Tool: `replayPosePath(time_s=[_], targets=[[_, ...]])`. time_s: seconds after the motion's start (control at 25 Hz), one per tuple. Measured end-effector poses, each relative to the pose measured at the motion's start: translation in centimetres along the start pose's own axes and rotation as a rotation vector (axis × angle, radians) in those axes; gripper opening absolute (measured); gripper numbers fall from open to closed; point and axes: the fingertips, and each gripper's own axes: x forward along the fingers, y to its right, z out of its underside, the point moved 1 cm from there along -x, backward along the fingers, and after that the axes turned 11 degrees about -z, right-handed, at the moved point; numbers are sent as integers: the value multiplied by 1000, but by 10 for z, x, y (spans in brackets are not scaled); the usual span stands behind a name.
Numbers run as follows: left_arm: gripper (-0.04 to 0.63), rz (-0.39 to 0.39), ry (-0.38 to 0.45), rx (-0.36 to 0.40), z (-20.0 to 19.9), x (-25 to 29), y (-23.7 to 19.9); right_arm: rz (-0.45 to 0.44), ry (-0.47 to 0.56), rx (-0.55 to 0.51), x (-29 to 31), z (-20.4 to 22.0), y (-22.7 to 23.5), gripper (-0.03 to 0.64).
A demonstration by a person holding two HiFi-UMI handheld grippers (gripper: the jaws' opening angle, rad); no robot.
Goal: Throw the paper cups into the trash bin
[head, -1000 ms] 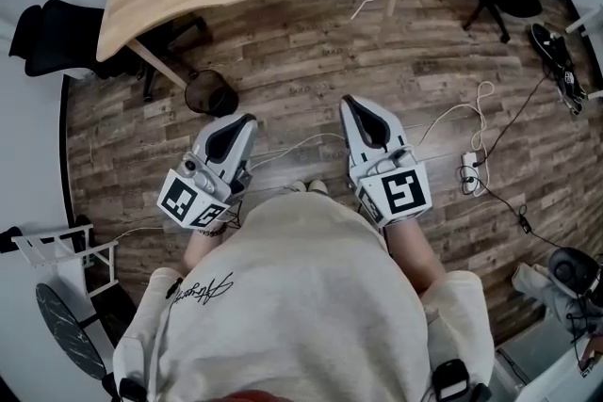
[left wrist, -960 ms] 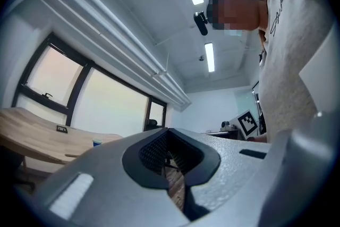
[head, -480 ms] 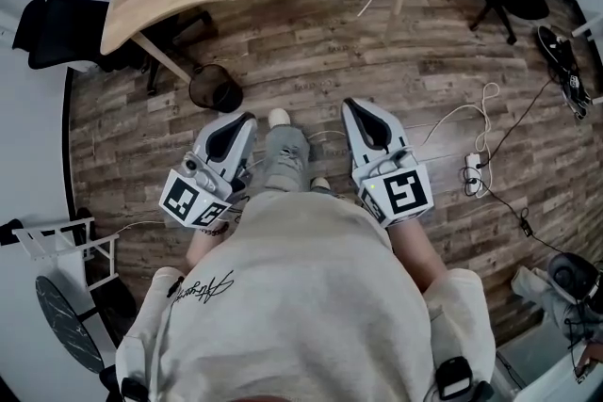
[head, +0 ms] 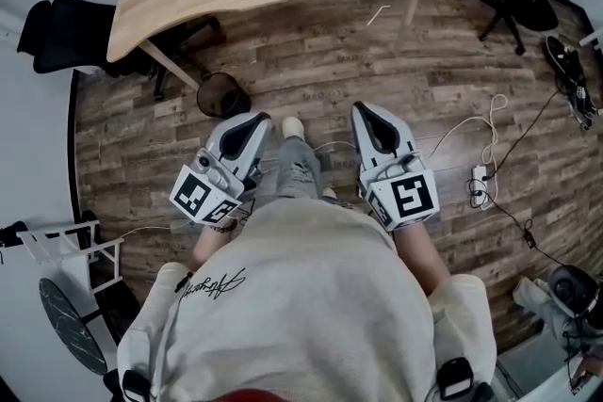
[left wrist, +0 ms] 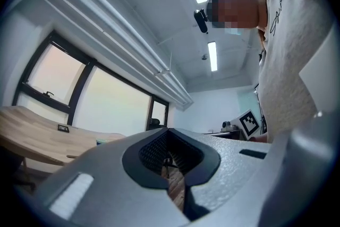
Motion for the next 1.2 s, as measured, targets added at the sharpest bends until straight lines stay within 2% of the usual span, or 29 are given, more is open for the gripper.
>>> replayPosePath(time_s=[0.24,0.48,0.76,0.88,1.2], targets=[[3,27,-11,17,3,22,-19,1,-2,-4,26,1,18,8],[3,35,16,25,-8,46,-48,-2,30,-32,61,-11,41,8],[3,61,11,7,-7,81,-91,32,18,-26,100,-8,71,8],[3,74,-6,40,-8,100,-108,59,7,-18,116,-10,88,8],[3,114,-45,41,-9,145,-155,66,24,-14,171,-25,120,8]])
